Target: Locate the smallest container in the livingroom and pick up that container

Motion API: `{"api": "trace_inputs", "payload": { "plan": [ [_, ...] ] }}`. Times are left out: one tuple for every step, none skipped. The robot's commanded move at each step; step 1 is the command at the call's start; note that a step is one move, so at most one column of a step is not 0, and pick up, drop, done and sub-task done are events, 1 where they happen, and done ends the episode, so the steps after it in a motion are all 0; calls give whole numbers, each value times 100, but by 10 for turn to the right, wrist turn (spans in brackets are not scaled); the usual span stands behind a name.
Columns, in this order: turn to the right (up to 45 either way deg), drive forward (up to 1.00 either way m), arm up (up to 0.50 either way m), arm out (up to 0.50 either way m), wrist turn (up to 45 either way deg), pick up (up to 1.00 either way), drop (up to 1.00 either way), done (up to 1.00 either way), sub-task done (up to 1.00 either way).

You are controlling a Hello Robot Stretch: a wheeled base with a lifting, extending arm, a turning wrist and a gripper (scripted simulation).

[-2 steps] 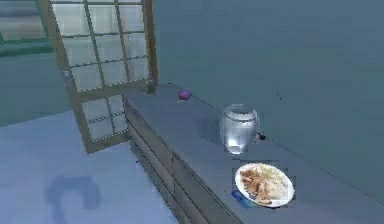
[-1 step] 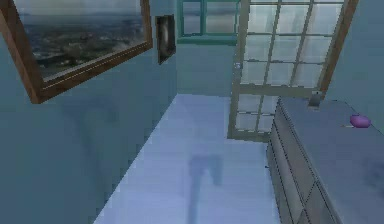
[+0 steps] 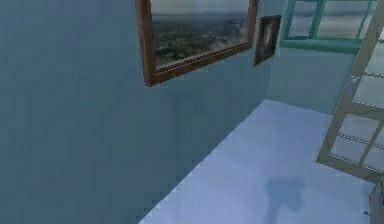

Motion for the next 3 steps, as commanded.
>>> {"api": "trace_inputs", "payload": {
  "plan": [
    [0,0,50,0,0,0,0,0,0],
    [0,0,38,0,0,0,0,0,0],
    [0,0,0,48,0,0,0,0,0]
  ]
}}
